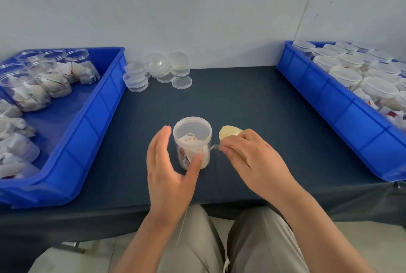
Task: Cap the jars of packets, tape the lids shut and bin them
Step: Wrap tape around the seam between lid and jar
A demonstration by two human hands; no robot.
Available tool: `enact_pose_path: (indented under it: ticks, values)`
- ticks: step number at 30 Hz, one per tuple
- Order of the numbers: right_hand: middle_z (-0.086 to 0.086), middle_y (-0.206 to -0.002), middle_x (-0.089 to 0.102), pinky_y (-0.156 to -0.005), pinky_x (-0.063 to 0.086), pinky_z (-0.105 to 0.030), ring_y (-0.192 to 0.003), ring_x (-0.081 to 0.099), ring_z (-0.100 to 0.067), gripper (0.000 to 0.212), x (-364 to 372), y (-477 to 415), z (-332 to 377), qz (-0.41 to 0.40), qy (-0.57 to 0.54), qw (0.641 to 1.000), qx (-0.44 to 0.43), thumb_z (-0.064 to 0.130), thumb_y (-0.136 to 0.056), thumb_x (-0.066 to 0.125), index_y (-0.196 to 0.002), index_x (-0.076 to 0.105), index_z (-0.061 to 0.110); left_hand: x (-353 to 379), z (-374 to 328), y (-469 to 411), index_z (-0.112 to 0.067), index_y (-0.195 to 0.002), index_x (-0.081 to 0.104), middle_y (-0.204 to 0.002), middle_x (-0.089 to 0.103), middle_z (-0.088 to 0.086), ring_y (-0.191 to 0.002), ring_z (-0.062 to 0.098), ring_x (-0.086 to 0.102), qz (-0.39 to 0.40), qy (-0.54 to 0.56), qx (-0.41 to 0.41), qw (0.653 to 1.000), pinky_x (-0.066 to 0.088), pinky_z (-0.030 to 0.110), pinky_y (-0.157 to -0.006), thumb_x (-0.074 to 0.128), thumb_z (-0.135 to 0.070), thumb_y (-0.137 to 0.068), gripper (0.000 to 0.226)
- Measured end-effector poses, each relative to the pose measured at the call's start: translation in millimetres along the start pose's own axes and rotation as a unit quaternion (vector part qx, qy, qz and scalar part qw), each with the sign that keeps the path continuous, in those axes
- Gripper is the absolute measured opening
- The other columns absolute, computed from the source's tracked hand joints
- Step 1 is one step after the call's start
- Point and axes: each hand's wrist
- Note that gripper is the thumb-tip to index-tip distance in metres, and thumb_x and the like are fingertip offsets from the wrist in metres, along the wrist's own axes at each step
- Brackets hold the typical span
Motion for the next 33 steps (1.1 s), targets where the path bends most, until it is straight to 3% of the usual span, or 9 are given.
enact_pose_path:
  ticks: [3,5,9,13,15,19,21,25,33]
  values:
    - [0.009,-0.100,0.053,-0.070,0.052,-0.034,-0.082,0.056,-0.012,0.033,0.3,-6.4,-1.7,0.018,-0.003,1.000,0.014,0.054,-0.106,0.038,-0.115,0.066,0.038,10.5,1.8,-15.6,-0.044,-0.160,0.016,-0.164,0.028,-0.023,-0.152,-0.002,0.033,0.084,0.140,-0.133,0.978,0.036,0.014,-0.114,0.093,-0.051,-0.074,0.116]
    - [0.008,-0.097,0.055,-0.072,0.054,-0.038,-0.085,0.056,-0.011,0.030,0.9,-9.4,-1.3,0.026,-0.003,1.000,0.008,0.052,-0.108,0.037,-0.113,0.063,0.037,17.4,3.3,-27.6,-0.044,-0.150,0.021,-0.159,0.041,-0.014,-0.143,0.006,0.049,0.091,0.192,-0.145,0.966,0.050,0.024,-0.109,0.097,-0.034,-0.073,0.109]
    - [0.012,-0.097,0.056,-0.074,0.055,-0.035,-0.089,0.058,-0.008,0.027,-1.8,-12.6,-0.7,0.046,-0.008,0.999,0.009,0.053,-0.107,0.039,-0.111,0.063,0.042,11.6,10.2,-37.9,-0.045,-0.133,0.044,-0.126,0.063,-0.029,-0.120,0.000,0.064,0.107,0.176,-0.124,0.971,0.052,0.011,-0.087,0.083,-0.058,-0.073,0.073]
    - [0.016,-0.105,0.057,-0.075,0.056,-0.033,-0.089,0.062,-0.009,0.031,-6.0,-18.0,1.3,0.044,0.004,0.999,0.006,0.056,-0.105,0.041,-0.110,0.068,0.043,5.6,8.5,-38.5,-0.044,-0.156,0.041,-0.143,0.057,-0.028,-0.131,-0.007,0.055,0.172,0.151,-0.119,0.966,0.046,0.009,-0.098,0.059,-0.069,-0.088,0.075]
    - [0.017,-0.105,0.058,-0.076,0.056,-0.034,-0.090,0.061,-0.008,0.027,-7.2,-21.3,2.5,0.044,0.003,0.999,0.010,0.053,-0.106,0.044,-0.110,0.069,0.043,5.8,2.3,-37.8,-0.054,-0.157,0.034,-0.141,0.057,-0.031,-0.126,-0.010,0.056,0.182,0.154,-0.118,0.964,0.045,0.004,-0.093,0.052,-0.064,-0.096,0.065]
    - [0.015,-0.102,0.060,-0.076,0.057,-0.036,-0.089,0.062,-0.009,0.025,-7.2,-24.7,5.2,0.040,0.006,0.999,0.014,0.051,-0.107,0.047,-0.108,0.070,0.040,3.7,-5.6,-41.9,-0.069,-0.133,0.042,-0.122,0.061,-0.035,-0.108,-0.003,0.067,0.188,0.137,-0.109,0.966,0.052,0.021,-0.085,0.044,-0.065,-0.096,0.038]
    - [0.015,-0.101,0.060,-0.076,0.057,-0.036,-0.088,0.062,-0.009,0.024,-6.6,-25.6,6.8,0.042,0.004,0.999,0.016,0.051,-0.107,0.048,-0.108,0.070,0.041,4.8,-5.4,-42.0,-0.060,-0.129,0.046,-0.119,0.065,-0.027,-0.104,0.003,0.069,0.179,0.129,-0.109,0.969,0.058,0.030,-0.085,0.055,-0.072,-0.088,0.043]
    - [0.015,-0.101,0.058,-0.072,0.057,-0.034,-0.086,0.062,-0.008,0.023,-2.7,-25.9,9.9,0.052,0.013,0.998,0.021,0.048,-0.104,0.046,-0.103,0.069,0.042,5.8,-10.8,-38.9,-0.047,-0.124,0.045,-0.116,0.062,-0.028,-0.103,0.000,0.068,0.149,0.075,-0.057,0.984,0.054,0.012,-0.075,0.070,-0.093,-0.064,0.079]
    - [0.014,-0.101,0.059,-0.071,0.057,-0.034,-0.086,0.062,-0.009,0.021,2.5,-27.1,9.5,0.035,0.019,0.999,0.030,0.044,-0.107,0.050,-0.107,0.071,0.042,8.2,-7.0,-40.5,-0.057,-0.116,0.042,-0.114,0.061,-0.035,-0.101,-0.004,0.066,0.127,0.049,-0.048,0.990,0.052,0.009,-0.073,0.065,-0.096,-0.066,0.068]
Point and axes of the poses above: each hand's wrist, its own y-axis away from the middle knuckle, its own x-axis out of the palm, z = x × y
